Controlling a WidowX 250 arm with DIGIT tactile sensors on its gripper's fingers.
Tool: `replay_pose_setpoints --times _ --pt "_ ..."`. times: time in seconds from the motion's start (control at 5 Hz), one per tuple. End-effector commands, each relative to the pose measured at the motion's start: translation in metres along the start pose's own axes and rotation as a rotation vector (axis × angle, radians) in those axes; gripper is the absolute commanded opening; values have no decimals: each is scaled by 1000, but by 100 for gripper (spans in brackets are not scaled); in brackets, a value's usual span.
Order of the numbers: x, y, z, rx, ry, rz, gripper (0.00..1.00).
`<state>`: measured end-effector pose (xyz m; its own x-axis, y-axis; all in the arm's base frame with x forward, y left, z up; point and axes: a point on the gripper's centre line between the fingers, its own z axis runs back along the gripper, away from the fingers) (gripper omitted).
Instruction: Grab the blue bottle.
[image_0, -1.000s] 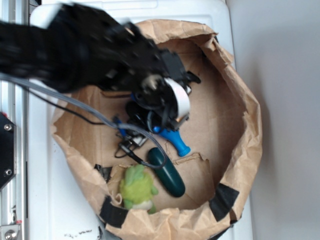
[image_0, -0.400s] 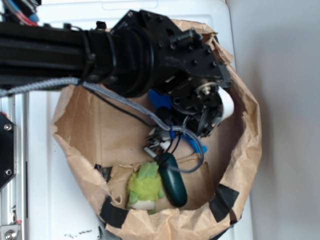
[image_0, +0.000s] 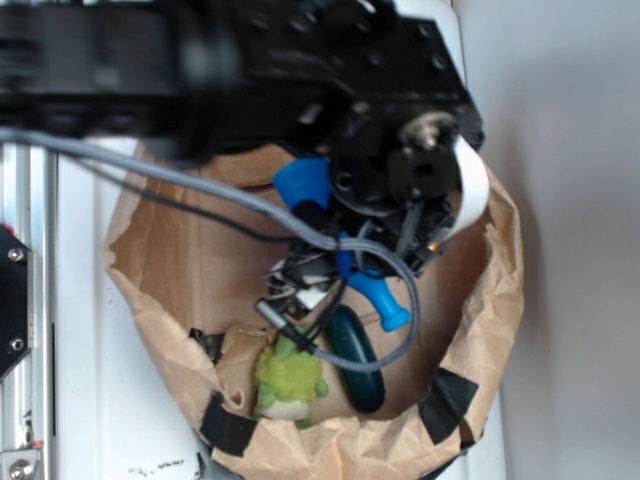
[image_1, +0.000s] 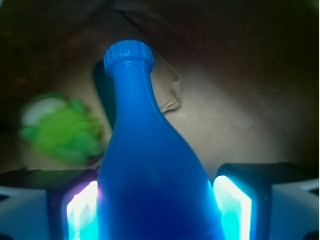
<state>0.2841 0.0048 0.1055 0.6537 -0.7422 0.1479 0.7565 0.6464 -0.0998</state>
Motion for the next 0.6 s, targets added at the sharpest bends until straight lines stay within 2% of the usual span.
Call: replay_pose_setpoints --times 0.0,0.2,0.4 --pt "-2 -5 44 29 43 501 0" --pt "-4 -12 54 28 43 544 0" --pt "-11 -9 57 7 64 570 0"
